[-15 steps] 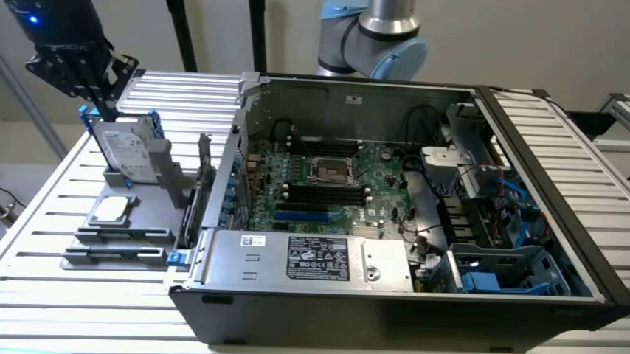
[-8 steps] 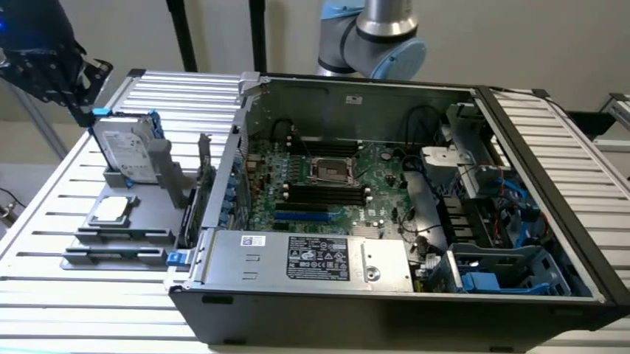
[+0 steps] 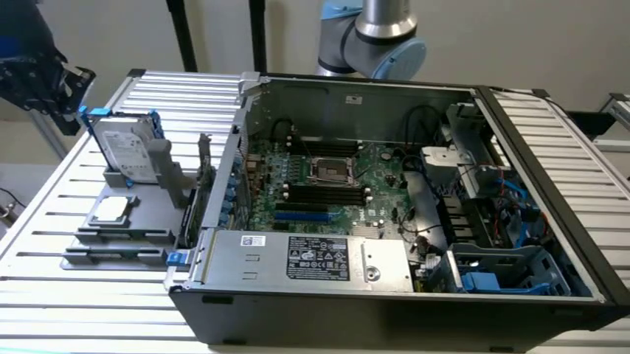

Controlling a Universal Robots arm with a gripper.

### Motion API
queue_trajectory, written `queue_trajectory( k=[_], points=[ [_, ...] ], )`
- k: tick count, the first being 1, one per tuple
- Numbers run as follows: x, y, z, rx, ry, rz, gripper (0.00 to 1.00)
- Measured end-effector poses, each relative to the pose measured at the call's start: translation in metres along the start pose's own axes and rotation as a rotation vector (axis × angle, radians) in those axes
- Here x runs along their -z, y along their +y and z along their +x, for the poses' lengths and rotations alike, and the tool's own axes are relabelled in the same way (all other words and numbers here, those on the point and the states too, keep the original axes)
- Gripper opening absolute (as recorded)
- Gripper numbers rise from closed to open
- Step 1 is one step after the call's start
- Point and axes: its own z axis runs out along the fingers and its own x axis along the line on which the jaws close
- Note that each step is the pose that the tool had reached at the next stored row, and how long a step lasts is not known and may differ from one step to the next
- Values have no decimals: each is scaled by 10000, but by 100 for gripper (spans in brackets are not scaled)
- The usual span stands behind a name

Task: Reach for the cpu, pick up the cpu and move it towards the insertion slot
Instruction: 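Pick up the cpu and move it towards the insertion slot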

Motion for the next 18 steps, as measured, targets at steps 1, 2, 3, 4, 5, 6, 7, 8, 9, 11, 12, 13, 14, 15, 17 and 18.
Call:
queue_trajectory(
  k=[1, 2, 3, 4, 5, 6, 7, 8, 9, 11, 12, 13, 14, 15, 17, 18],
  points=[
    [-2, -9, 2, 0, 6, 2, 11],
    [-3, -15, 3, -1, 9, 5, 11],
    [-3, -18, 4, -1, 9, 6, 11],
    [-3, -18, 4, -1, 9, 5, 11],
    [-3, -18, 4, -2, 9, 6, 12],
    [-3, -18, 4, -2, 10, 6, 12],
    [-3, -19, 3, -1, 9, 6, 24],
    [-3, -19, 3, -1, 9, 6, 24],
    [-3, -19, 4, -1, 10, 6, 30],
    [-3, -19, 3, -1, 9, 6, 36],
    [-3, -19, 4, -1, 10, 6, 42],
    [-4, -19, 4, -1, 10, 6, 42],
    [-7, -20, 4, -1, 10, 6, 53],
    [-16, -20, 4, -1, 7, 5, 53],
    [-45, -22, 4, -1, 9, 6, 59],
    [-64, -23, 4, -1, 8, 5, 59]
  ],
)
